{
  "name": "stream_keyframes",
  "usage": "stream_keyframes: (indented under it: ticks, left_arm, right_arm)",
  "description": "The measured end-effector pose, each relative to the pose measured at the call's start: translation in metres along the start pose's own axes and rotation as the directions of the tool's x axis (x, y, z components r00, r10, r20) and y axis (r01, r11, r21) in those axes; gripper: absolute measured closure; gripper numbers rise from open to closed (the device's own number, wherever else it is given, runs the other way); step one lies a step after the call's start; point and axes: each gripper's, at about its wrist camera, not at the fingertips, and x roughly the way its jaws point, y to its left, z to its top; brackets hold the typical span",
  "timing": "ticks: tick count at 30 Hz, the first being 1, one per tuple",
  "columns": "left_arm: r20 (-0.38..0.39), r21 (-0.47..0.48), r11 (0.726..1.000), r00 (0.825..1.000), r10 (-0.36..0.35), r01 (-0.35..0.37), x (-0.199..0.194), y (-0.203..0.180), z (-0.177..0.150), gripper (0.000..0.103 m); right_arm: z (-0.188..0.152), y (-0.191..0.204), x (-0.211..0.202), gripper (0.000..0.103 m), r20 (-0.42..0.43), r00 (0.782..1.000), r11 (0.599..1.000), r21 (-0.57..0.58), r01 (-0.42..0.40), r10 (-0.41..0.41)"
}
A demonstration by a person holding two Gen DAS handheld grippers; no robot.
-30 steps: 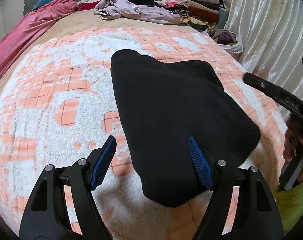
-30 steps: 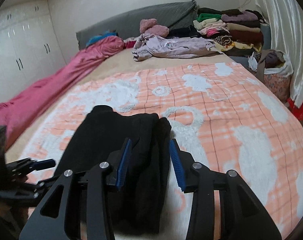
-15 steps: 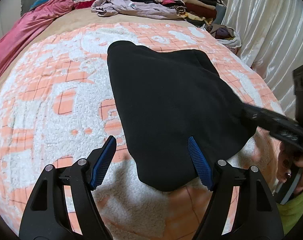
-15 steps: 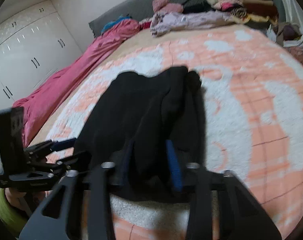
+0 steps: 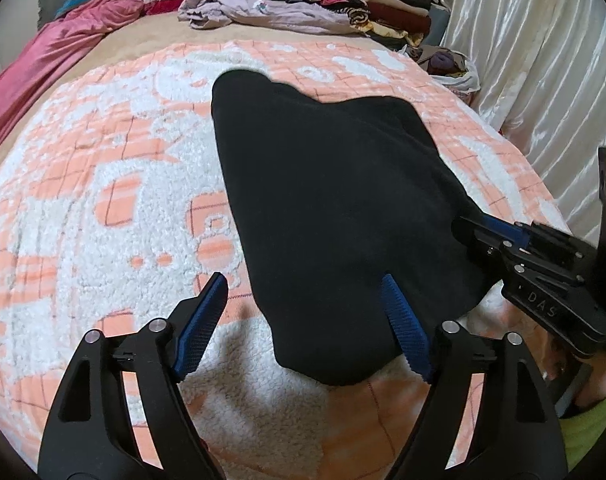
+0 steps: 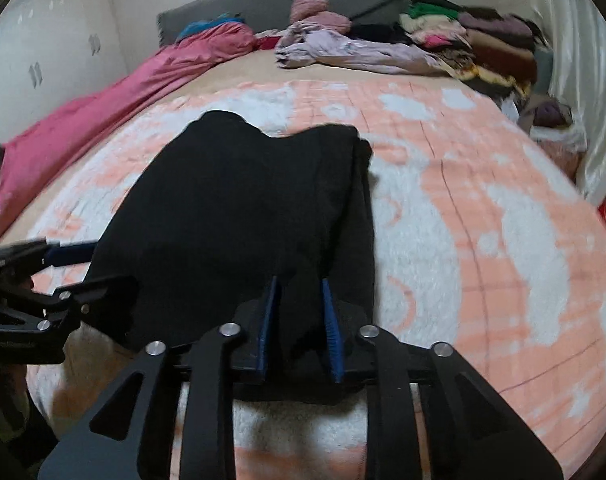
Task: Fold small clothes
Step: 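Press and straighten the folded sweatshirt edge with the right gripper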
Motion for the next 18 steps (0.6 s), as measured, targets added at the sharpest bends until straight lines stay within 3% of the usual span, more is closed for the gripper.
stream_keyframes:
  ticks: [4, 13, 16, 18]
  left_arm:
    - [-0.003, -0.008, 1.0, 1.0, -0.008, 0.007, 0.002, 0.003, -0.001, 0.028]
    - [0.011, -0.024, 1.0, 1.0, -0.012, 0.012, -0.007, 0.008, -0.004, 0.028]
    - [0.023, -0.028, 1.0, 1.0, -0.009, 0.01, -0.014, 0.009, -0.005, 0.028]
    - [0.031, -0.034, 0.999, 0.999, -0.009, 0.01, -0.02, 0.011, -0.008, 0.028]
  right_arm:
    - [-0.003, -0.01, 0.001, 0.07, 0.014, 1.0, 0.997, 0.067, -0.023, 0.022]
    - [0.001, 0.0, -0.012, 0.059, 0.044, 0.999, 0.998, 0.055, 0.016, -0.019]
    - [-0.002, 0.003, -0.027, 0.038, 0.087, 0.994, 0.997, 0.05, 0.059, -0.063]
    - [-0.004, 0.003, -0.039, 0.036, 0.122, 0.99, 0.997, 0.049, 0.067, -0.073]
